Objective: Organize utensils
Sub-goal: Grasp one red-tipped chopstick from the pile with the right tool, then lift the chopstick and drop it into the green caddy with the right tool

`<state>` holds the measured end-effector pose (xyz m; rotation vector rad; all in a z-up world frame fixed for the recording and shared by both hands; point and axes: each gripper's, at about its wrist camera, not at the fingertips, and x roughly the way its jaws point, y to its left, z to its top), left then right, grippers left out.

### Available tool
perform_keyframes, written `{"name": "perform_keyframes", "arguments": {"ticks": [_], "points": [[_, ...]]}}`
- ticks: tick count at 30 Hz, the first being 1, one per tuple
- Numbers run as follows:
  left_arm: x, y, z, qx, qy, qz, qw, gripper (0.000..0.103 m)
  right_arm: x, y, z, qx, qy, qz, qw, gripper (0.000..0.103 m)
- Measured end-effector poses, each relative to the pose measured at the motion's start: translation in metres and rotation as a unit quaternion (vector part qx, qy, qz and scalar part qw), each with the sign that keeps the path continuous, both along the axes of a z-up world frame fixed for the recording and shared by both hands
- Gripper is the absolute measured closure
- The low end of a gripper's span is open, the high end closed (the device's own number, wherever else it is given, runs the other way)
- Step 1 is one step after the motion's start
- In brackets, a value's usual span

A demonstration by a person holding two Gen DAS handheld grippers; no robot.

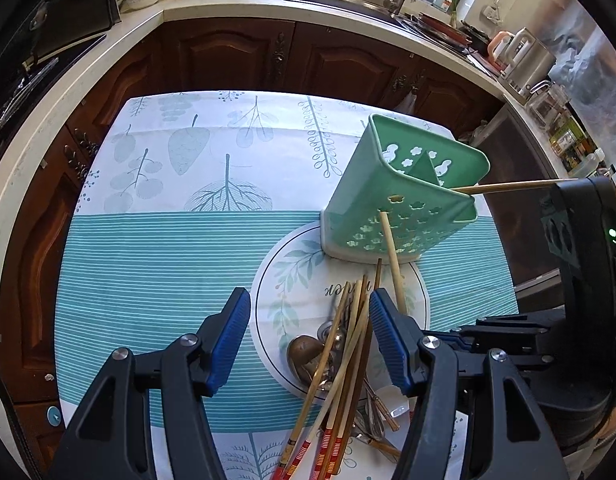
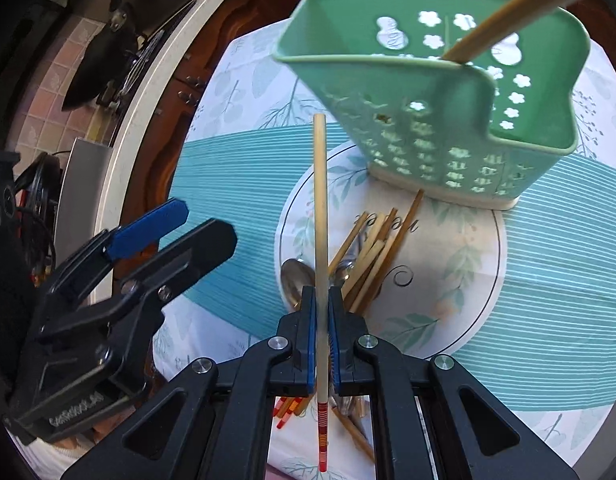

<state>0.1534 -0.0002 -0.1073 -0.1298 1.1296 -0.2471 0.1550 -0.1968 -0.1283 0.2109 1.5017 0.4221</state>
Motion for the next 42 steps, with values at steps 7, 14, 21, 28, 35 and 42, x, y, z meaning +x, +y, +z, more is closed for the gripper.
{"name": "perform_keyframes", "arguments": {"ticks": [7,14,21,28,35,42], "points": [[0.0,0.013,0.02,-0.008,-0.015,0.013,0.9998,0.043,-0.01,0.005,0.054,0.028,-0.078,0.011,0.997,0.097],[0.005,0.017,0.048,-0.005,-0.043,0.014,0.999,0.043,0.01,-0.007,0.158,0.062,-0.232,-0.013,0.971,0.098],[0.015,0.012,0.06,-0.01,-0.059,0.022,0.9979,0.043,0.031,-0.044,0.225,0.09,-0.381,-0.087,0.916,0.098],[0.026,-0.003,0.061,-0.009,-0.069,0.017,0.9974,0.043,0.067,-0.08,0.231,0.065,-0.432,-0.062,0.897,0.098],[0.039,-0.012,0.048,-0.008,-0.06,0.034,0.9976,0.043,0.099,-0.101,0.173,0.088,-0.472,-0.009,0.877,0.098],[0.046,-0.014,0.034,-0.003,-0.051,0.054,0.9972,0.043,0.114,-0.085,0.113,0.098,-0.477,0.046,0.872,0.098]]}}
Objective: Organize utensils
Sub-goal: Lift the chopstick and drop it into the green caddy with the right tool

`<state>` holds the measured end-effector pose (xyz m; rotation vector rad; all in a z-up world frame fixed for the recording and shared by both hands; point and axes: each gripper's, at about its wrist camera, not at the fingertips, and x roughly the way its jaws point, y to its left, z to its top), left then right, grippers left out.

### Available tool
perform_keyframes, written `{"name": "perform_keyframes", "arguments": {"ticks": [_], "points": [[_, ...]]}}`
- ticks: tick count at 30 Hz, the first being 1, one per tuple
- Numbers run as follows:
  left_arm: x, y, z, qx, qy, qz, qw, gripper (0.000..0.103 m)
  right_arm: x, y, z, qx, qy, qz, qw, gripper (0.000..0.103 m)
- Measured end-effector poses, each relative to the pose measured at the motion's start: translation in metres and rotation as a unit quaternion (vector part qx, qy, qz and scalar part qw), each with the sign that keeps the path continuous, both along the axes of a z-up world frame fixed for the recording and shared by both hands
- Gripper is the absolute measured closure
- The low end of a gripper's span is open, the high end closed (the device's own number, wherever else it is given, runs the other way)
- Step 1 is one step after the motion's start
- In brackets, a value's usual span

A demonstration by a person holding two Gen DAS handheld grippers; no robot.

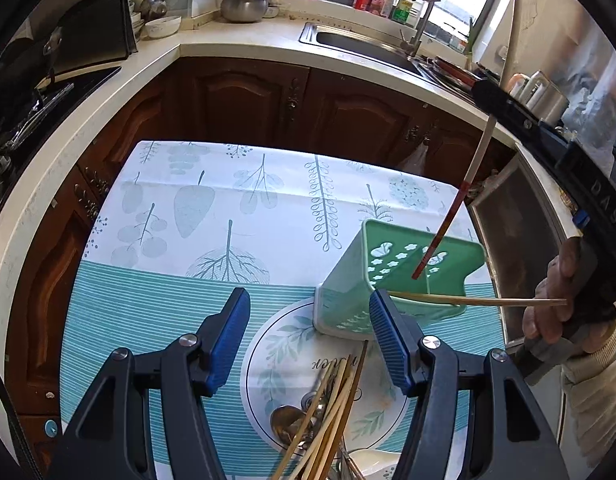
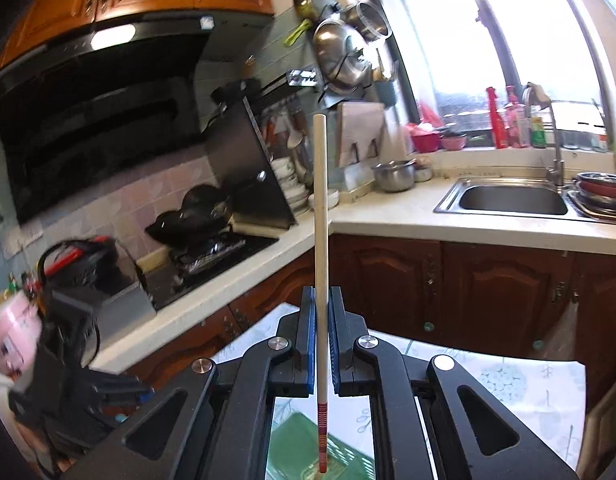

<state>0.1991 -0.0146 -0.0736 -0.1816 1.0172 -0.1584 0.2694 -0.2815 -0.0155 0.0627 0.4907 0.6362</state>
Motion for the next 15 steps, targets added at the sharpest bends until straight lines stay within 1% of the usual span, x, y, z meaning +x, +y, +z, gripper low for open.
{"name": "perform_keyframes", "arguments": {"ticks": [5,8,12,13,15], "points": [[0.001,0.003,-0.012,0.0,0.013,0.013,0.9998,0.043,0.006,0.012,-0.041,-0.042,0.012,0.058,0.997,0.097],[0.0,0.003,-0.016,0.001,0.016,0.018,0.9997,0.043,-0.002,0.019,-0.061,-0.072,0.007,0.094,0.993,0.097],[-0.001,0.004,-0.018,0.003,0.018,0.021,0.9996,0.043,-0.012,0.033,-0.082,-0.118,0.001,0.139,0.983,0.097],[-0.002,0.004,-0.018,0.003,0.018,0.021,0.9996,0.043,-0.014,0.037,-0.085,-0.128,0.005,0.146,0.981,0.097],[-0.002,0.004,-0.018,0.003,0.019,0.021,0.9996,0.043,-0.01,0.042,-0.093,-0.134,0.025,0.155,0.979,0.086]]}}
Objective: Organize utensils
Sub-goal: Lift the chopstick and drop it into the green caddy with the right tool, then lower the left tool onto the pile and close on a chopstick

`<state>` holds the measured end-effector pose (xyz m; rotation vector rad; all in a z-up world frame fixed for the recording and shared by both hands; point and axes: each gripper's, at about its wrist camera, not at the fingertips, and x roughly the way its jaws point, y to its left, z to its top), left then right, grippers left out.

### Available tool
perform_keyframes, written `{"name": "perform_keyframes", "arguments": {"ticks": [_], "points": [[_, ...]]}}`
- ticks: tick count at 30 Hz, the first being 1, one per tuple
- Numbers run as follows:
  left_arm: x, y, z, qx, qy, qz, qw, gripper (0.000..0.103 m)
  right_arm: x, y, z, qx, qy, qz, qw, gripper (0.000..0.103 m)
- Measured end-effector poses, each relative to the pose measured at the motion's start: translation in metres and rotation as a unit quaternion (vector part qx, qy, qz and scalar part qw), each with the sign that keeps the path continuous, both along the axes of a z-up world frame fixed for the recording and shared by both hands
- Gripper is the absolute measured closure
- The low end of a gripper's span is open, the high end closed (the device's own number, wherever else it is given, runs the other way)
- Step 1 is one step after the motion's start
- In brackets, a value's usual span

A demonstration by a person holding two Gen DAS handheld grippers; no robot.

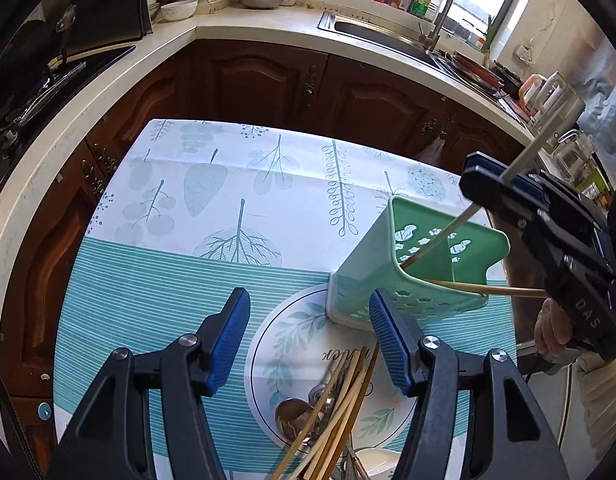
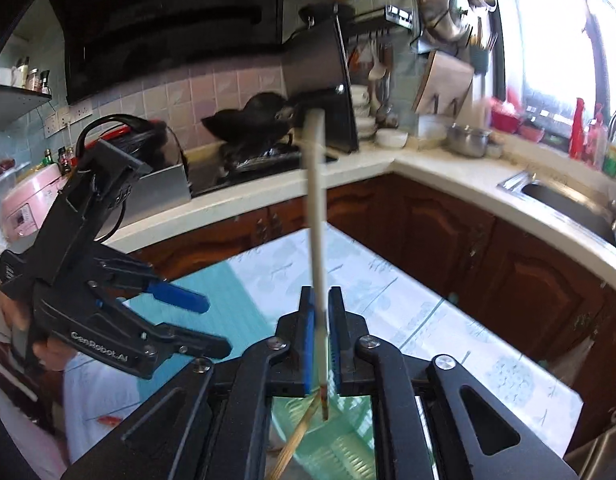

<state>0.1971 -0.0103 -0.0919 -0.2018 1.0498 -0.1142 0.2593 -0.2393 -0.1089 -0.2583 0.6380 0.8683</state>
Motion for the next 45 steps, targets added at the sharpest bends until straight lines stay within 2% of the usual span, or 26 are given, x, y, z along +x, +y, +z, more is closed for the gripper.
{"name": "perform_keyframes", "arguments": {"ticks": [1,2,4,7,11,19,23,25,26,29,32,34,37,39,40,42,45], "points": [[0.0,0.0,0.0,0.0,0.0,-0.001,1.0,0.043,0.001,0.002,-0.004,-0.008,0.003,-0.005,1.0,0.072],[-0.001,0.0,0.001,0.001,0.0,-0.003,1.0,0.043,-0.001,0.005,-0.002,-0.012,0.002,-0.009,1.0,0.062],[-0.002,-0.001,0.002,0.004,-0.002,-0.007,1.0,0.043,-0.002,0.006,-0.004,-0.015,-0.004,-0.018,1.0,0.058],[-0.006,-0.002,0.003,0.008,-0.003,-0.014,0.9999,0.043,-0.008,0.011,0.001,-0.016,-0.009,-0.03,0.999,0.057],[-0.012,0.0,0.002,0.007,0.001,-0.022,0.9997,0.043,-0.025,0.003,0.019,-0.011,-0.017,-0.062,0.998,0.05],[-0.034,0.003,-0.007,0.014,0.021,-0.048,0.9985,0.043,-0.085,-0.016,0.069,0.043,-0.035,-0.132,0.99,0.047],[-0.052,0.006,-0.019,0.02,0.041,-0.071,0.9964,0.043,-0.12,-0.014,0.084,0.063,-0.024,-0.144,0.987,0.047],[-0.061,0.009,-0.027,0.013,0.056,-0.079,0.9953,0.043,-0.14,-0.007,0.077,0.062,0.002,-0.144,0.988,0.047],[-0.066,0.011,-0.033,0.007,0.066,-0.083,0.9943,0.043,-0.158,-0.011,0.084,0.058,0.011,-0.147,0.987,0.047],[-0.078,0.015,-0.05,-0.008,0.097,-0.094,0.9908,0.043,-0.185,-0.002,0.061,0.048,0.064,-0.154,0.985,0.047],[-0.088,0.016,-0.068,-0.021,0.128,-0.11,0.9854,0.043,-0.194,0.008,0.019,0.035,0.139,-0.168,0.975,0.048],[-0.094,0.015,-0.081,-0.026,0.147,-0.122,0.9811,0.043,-0.2,0.012,-0.014,0.026,0.185,-0.185,0.965,0.052],[-0.099,0.015,-0.095,-0.033,0.164,-0.134,0.9768,0.051,-0.206,0.013,-0.059,0.018,0.251,-0.214,0.944,0.064],[-0.097,0.017,-0.102,-0.04,0.174,-0.131,0.9752,0.057,-0.21,0.01,-0.084,0.026,0.291,-0.233,0.928,0.065],[-0.095,0.018,-0.104,-0.045,0.175,-0.128,0.9751,0.058,-0.214,0.009,-0.093,0.031,0.303,-0.242,0.921,0.065],[-0.091,0.022,-0.108,-0.055,0.177,-0.122,0.9751,0.059,-0.217,0.004,-0.103,0.036,0.312,-0.251,0.915,0.065],[-0.083,0.021,-0.111,-0.059,0.179,-0.12,0.9747,0.064,-0.221,0.004,-0.117,0.033,0.313,-0.26,0.913,0.065]]}}
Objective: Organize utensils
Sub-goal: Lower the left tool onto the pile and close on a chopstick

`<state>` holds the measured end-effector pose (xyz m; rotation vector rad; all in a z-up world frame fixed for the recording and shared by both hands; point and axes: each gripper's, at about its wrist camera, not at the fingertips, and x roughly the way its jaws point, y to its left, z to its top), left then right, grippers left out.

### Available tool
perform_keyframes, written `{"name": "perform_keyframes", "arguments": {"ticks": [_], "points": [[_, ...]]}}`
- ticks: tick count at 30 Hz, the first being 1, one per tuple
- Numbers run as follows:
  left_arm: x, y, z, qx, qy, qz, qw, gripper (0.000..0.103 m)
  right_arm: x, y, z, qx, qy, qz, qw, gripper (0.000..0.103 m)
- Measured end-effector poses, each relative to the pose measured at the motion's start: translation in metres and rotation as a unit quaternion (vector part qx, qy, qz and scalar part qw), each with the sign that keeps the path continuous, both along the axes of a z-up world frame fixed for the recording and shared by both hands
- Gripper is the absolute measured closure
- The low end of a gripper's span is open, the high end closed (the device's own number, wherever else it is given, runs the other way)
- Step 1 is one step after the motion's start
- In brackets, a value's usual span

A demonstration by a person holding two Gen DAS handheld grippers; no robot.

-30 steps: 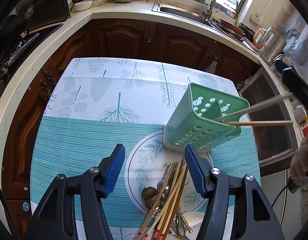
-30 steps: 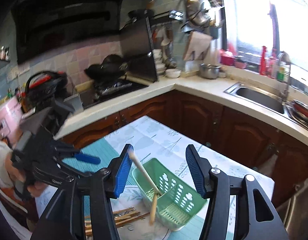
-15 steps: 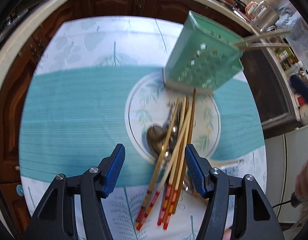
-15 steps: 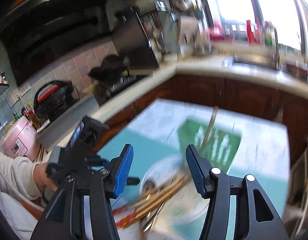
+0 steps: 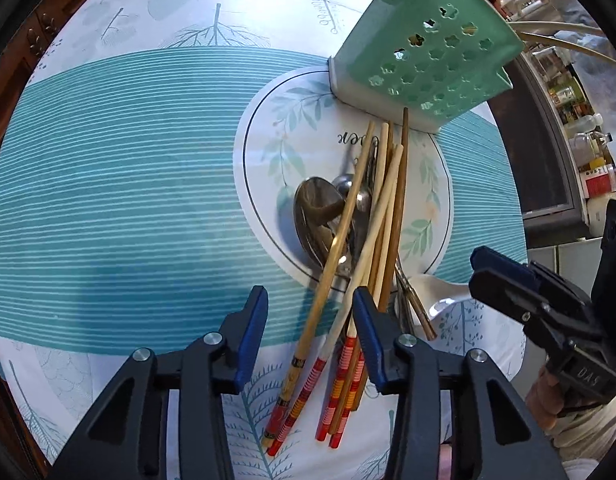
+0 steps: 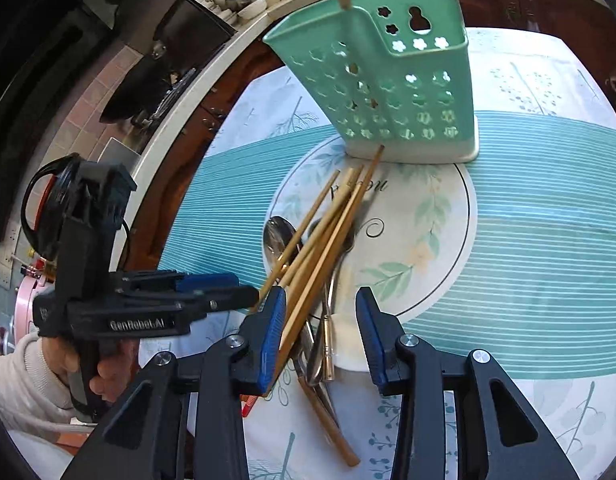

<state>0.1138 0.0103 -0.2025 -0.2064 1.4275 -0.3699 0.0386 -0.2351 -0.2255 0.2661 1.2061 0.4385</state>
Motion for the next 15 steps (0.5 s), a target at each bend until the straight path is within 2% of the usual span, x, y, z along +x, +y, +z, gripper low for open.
{"name": "perform_keyframes", "arguments": {"ticks": [3,6,10,15], "points": [[0.007,-0.004,-0.003,0.004,0.004,-0.006,1.0,0.071,-0.004,0.002,-0.008,0.0,0.004,-0.006,1.0,0.066],[0.014,-0.012,-0.008,0.024,0.013,-0.016,0.9995,0.078,-0.005,0.005,-0.014,0.001,0.004,-0.011,1.0,0.066],[0.02,-0.022,-0.014,0.042,0.028,-0.033,0.9982,0.078,-0.006,0.008,-0.018,0.004,0.005,-0.013,1.0,0.066],[0.021,-0.03,-0.018,0.068,0.036,-0.053,0.9956,0.078,0.025,0.007,-0.013,0.002,0.017,-0.012,1.0,0.066]]}}
